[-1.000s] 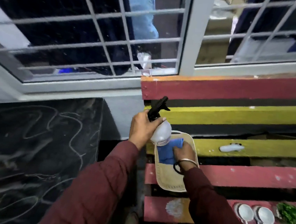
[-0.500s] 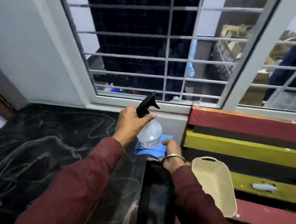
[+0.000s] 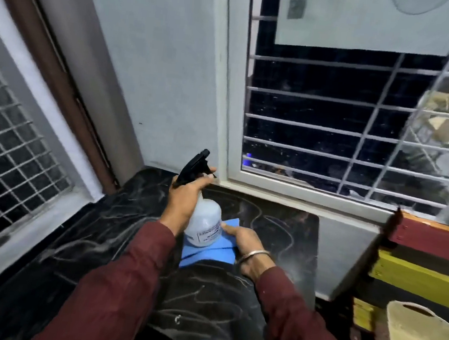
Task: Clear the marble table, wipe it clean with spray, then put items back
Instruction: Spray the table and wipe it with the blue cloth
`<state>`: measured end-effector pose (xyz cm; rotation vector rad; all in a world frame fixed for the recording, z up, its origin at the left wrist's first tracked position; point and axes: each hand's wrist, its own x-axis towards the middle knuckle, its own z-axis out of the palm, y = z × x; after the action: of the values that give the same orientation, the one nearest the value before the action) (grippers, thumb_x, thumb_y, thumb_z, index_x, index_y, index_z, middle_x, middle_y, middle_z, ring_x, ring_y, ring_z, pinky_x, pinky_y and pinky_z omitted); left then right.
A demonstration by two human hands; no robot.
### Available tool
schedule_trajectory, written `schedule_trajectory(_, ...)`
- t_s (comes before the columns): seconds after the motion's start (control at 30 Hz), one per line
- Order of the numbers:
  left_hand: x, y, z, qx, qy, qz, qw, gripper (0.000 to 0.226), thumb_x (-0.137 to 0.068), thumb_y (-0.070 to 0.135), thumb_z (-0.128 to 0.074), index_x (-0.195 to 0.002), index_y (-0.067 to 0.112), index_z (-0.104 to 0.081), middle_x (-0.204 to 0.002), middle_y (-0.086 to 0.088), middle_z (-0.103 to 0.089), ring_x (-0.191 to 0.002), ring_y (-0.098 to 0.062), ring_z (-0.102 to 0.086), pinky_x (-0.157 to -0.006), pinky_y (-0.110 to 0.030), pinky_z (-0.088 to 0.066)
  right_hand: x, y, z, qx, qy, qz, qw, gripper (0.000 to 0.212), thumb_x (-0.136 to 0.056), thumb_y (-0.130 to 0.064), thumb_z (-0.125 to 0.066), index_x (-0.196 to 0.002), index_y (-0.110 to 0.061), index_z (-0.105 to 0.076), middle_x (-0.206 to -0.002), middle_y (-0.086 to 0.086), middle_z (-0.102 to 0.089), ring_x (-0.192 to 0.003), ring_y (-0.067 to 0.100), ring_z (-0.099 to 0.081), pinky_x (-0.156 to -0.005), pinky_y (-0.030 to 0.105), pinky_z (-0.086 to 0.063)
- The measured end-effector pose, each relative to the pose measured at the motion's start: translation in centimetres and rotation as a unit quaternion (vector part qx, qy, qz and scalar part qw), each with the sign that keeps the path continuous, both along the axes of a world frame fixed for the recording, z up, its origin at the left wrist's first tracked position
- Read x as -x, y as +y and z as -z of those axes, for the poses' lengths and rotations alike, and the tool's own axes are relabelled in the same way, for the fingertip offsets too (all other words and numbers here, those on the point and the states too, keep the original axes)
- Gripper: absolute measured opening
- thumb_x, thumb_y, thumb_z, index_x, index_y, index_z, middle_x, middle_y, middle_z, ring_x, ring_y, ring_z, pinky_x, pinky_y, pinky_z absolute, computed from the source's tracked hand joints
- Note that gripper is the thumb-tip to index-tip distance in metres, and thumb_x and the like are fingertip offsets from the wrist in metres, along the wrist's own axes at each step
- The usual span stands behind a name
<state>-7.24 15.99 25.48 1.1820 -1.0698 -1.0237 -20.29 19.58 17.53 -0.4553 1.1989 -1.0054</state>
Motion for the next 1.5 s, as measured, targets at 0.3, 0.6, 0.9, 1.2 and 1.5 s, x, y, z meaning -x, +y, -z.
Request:
schedule_trajectory(0.3, -8.5, -3.4, 0.9, -0.027, 0.029, -0.073, 0.997, 0.036, -0.082, -0.010, -0.057, -0.108, 0.004, -0.076, -0.089, 0.001, -0.072, -0.053, -0.009, -0.049, -0.056, -0.026, -0.045, -6.5, -5.7, 2.1, 0.029, 0.179, -0.047, 0.982, 0.003, -0.083, -0.003, -0.063, -0.086, -0.002, -0.064, -0.073, 0.010, -0.062, -0.059, 0.020, -0.056, -0.044, 0.021, -0.045)
schedule_trajectory(0.6, -15.3, -6.9, 2.6, -0.096, -0.034, -0.082, 0.991, 0.039, -0.074, -0.017, -0.051, -0.090, 0.006, -0.077, -0.087, -0.007, -0.077, -0.072, -0.011, -0.066, -0.046, -0.021, -0.036, -10.1, -12.4, 2.1, -0.027, 0.066, 0.045, 0.996, 0.005, -0.085, -0.004, -0.050, -0.086, -0.005, -0.055, -0.076, 0.015, -0.056, -0.061, 0.026, -0.055, -0.054, 0.032, -0.047)
schedule_trajectory(0.9, -24.8, -13.2, 7.4, -0.151, -0.135, -0.024, 0.979, 0.031, -0.063, 0.000, -0.056, -0.075, 0.019, -0.078, -0.080, 0.001, -0.078, -0.075, -0.017, -0.069, -0.054, -0.027, -0.044, -17.4, -16.5, 1.8, -0.040, 0.083, 0.124, 0.988, 0.012, -0.092, -0.004, -0.045, -0.082, -0.005, -0.050, -0.074, 0.011, -0.051, -0.058, 0.023, -0.050, -0.050, 0.028, -0.041)
schedule_trajectory(1.2, -31.9, -16.7, 10.8, -0.181, -0.447, 0.066, 0.873, 0.023, -0.084, 0.033, -0.062, -0.094, 0.016, -0.074, -0.104, -0.018, -0.073, -0.099, -0.040, -0.065, -0.082, -0.039, -0.050, -23.9, -17.5, 1.8, -0.073, 0.063, 0.236, 0.967, 0.008, -0.094, -0.009, -0.044, -0.101, -0.005, -0.046, -0.083, 0.013, -0.051, -0.062, 0.025, -0.050, -0.056, 0.032, -0.044)
schedule_trajectory(1.5, -33.1, -20.8, 12.9, -0.251, -0.450, 0.074, 0.854, 0.041, -0.092, 0.038, -0.060, -0.116, 0.006, -0.070, -0.122, -0.022, -0.068, -0.113, -0.041, -0.062, -0.094, -0.041, -0.050, -24.0, -21.1, 1.7, -0.088, 0.121, 0.245, 0.958, 0.027, -0.094, -0.009, -0.045, -0.119, 0.000, -0.049, -0.074, 0.008, -0.047, -0.060, 0.021, -0.047, -0.044, 0.024, -0.039)
